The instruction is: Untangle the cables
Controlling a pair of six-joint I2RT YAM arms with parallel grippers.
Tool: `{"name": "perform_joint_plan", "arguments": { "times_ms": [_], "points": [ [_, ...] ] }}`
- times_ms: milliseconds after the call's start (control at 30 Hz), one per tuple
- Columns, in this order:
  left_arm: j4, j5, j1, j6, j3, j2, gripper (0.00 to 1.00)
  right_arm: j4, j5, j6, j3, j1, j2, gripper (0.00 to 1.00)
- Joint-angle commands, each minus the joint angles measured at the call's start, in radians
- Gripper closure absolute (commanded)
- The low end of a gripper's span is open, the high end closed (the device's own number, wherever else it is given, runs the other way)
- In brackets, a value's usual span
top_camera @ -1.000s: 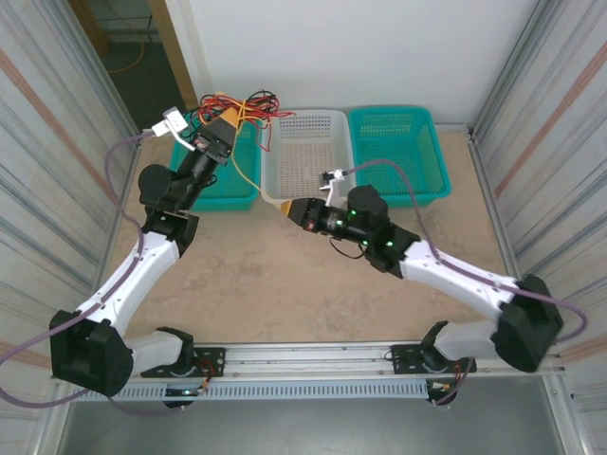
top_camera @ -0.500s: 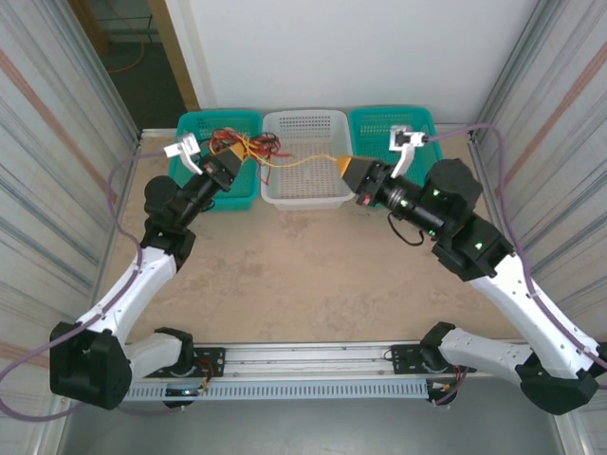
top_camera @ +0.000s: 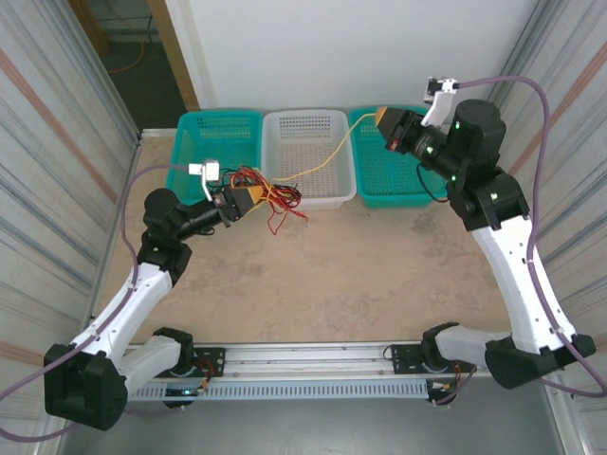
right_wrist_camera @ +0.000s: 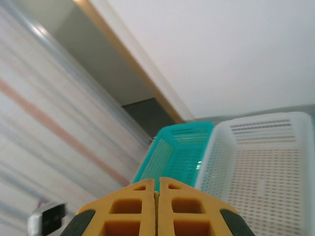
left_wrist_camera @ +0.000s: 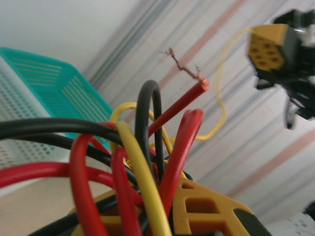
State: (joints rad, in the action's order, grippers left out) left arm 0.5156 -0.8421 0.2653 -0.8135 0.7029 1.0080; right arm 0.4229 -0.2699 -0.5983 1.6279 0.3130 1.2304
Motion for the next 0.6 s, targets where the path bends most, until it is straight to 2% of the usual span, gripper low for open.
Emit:
{"name": "perform_joint_plan", "arguments": {
  "times_ms": [0, 100, 233, 333, 433, 567],
  "points": [
    [0.110, -0.143, 0.013, -0.110, 0.078, -0.002, 1.00, -0.025, -0.099, -0.024, 0.023, -0.121, 0.060, 1.00],
    [0.167, -0.162, 0.065, -0.162, 0.135, 0.000, 1.00, -0.071, -0.204, -0.075, -0.022, -0.197, 0.124, 1.00],
    [0.125, -0.114, 0.199, -0.102, 0.209, -0.008, 1.00, -0.120, -0.239, -0.089, -0.090, -0.201, 0.194, 1.00],
    [0.221, -0.065, 0.223, -0.159, 0.233, 0.000, 1.00, -0.194, -0.249, -0.135, -0.199, -0.195, 0.211, 1.00],
    [0.304, 0.031, 0.201, -0.193, 0.257, -0.013, 1.00, -0.318, -0.256, -0.216, -0.361, -0.182, 0.191, 1.00],
    [0.137, 0.279, 0.214, 0.015, 0.299, -0.074, 1.00, -0.408, -0.205, -0.257, -0.567, -0.070, 0.137, 1.00]
  ]
}}
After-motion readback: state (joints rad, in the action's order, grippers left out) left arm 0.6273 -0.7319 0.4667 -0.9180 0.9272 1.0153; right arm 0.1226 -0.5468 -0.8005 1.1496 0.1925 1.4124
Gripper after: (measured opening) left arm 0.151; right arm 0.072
